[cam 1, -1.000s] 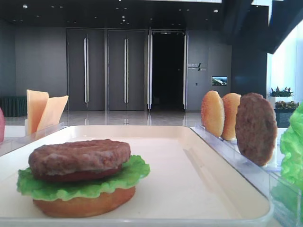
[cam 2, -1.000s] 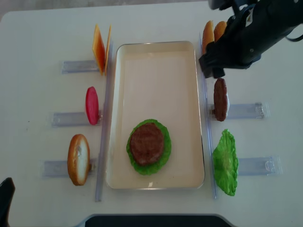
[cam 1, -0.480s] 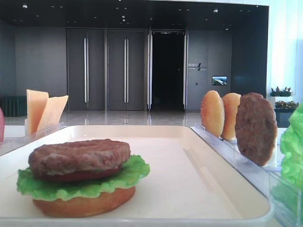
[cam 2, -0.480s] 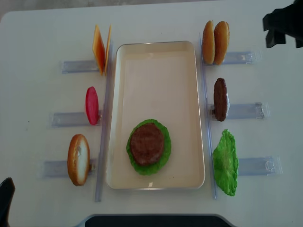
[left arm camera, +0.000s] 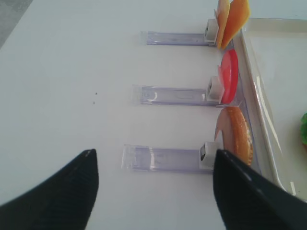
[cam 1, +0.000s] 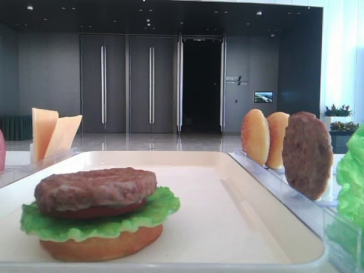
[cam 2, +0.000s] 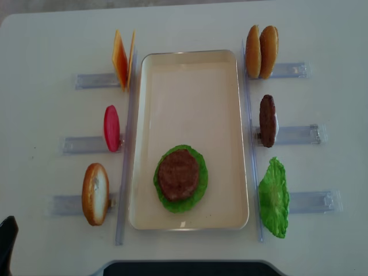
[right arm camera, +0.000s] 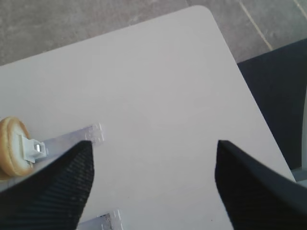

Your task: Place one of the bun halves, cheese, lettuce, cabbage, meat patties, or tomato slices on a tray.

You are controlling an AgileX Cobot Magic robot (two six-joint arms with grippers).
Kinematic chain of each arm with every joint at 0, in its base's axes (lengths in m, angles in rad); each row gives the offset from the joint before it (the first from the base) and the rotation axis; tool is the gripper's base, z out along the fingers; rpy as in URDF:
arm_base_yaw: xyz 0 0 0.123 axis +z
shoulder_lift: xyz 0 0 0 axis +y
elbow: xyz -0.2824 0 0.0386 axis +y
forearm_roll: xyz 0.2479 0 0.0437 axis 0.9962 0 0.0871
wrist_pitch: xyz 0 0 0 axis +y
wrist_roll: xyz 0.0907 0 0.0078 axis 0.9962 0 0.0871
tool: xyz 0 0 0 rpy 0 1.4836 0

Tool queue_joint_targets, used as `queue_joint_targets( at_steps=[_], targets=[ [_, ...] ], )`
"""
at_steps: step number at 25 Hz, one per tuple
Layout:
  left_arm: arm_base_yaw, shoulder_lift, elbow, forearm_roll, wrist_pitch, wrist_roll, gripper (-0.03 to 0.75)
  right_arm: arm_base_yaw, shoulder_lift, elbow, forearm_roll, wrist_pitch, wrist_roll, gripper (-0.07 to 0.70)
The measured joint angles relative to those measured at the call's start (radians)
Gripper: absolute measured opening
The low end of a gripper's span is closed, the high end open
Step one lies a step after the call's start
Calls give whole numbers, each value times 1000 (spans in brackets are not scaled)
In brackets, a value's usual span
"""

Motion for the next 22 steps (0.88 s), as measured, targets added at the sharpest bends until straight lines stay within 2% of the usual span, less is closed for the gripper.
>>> queue_joint_targets(
  at_steps=[10,13,22],
  targets=[
    [0,0,0,0,0,0,573,11,-239,30,-8,29,-30,531],
    [0,0,0,0,0,0,573,11,-358,91,-25,8,-30,531],
    [0,0,0,0,0,0,573,17,-716,293,-32,-1,-64,531]
  ],
)
